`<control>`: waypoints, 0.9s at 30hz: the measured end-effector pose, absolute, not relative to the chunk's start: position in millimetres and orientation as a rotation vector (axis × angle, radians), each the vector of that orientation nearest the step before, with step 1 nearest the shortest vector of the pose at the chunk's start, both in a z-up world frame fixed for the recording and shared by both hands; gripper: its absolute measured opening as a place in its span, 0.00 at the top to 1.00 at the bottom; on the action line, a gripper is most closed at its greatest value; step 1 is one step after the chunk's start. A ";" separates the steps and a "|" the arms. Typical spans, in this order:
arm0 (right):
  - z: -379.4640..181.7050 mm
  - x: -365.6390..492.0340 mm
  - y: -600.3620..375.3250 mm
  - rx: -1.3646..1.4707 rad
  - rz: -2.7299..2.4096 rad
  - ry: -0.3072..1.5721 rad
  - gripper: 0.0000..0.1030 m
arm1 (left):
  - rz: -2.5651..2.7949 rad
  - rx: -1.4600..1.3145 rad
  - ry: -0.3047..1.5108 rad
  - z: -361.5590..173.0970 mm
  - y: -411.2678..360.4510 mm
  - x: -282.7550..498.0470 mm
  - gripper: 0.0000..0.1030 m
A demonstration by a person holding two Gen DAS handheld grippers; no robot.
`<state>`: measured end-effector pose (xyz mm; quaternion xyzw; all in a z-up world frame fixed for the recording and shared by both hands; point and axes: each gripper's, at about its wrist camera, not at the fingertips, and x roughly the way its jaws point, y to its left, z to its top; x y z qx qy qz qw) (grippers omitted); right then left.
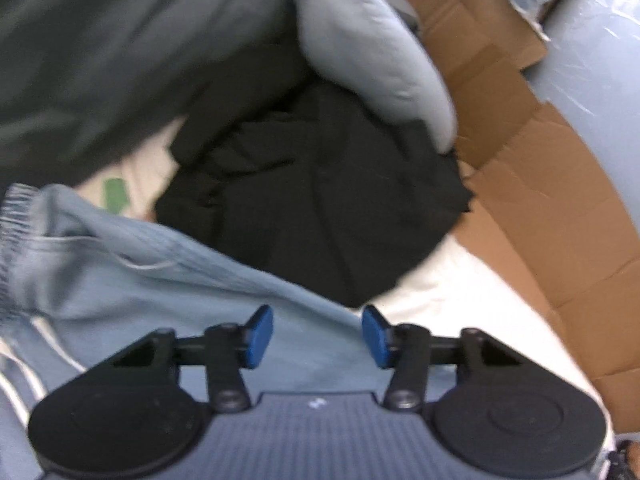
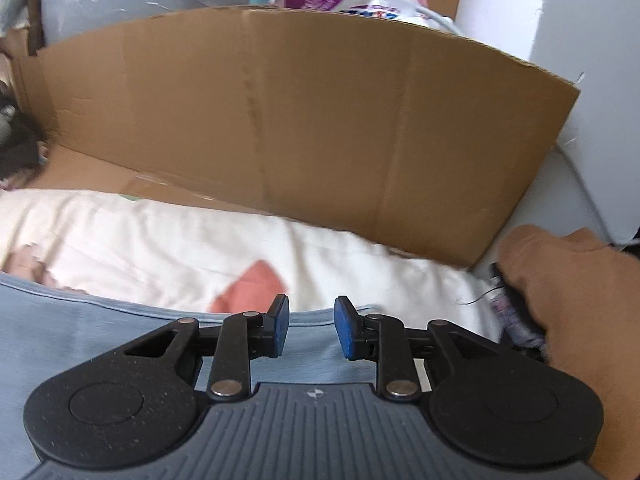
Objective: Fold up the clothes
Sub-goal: 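Open both grippers and press the pants flat on the sheet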
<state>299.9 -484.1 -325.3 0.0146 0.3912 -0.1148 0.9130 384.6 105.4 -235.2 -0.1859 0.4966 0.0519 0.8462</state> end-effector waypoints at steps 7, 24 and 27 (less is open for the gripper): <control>-339.6 299.5 -450.8 0.095 -0.165 0.842 0.69 | 0.175 -0.338 1.064 -282.4 175.2 430.1 0.53; -358.2 302.9 -355.9 0.064 0.049 0.921 0.69 | 0.085 -0.170 0.971 -295.6 219.1 481.9 0.56; -356.8 309.9 -343.1 0.058 0.068 0.911 0.69 | 0.075 -0.150 0.980 -303.2 218.2 497.9 0.56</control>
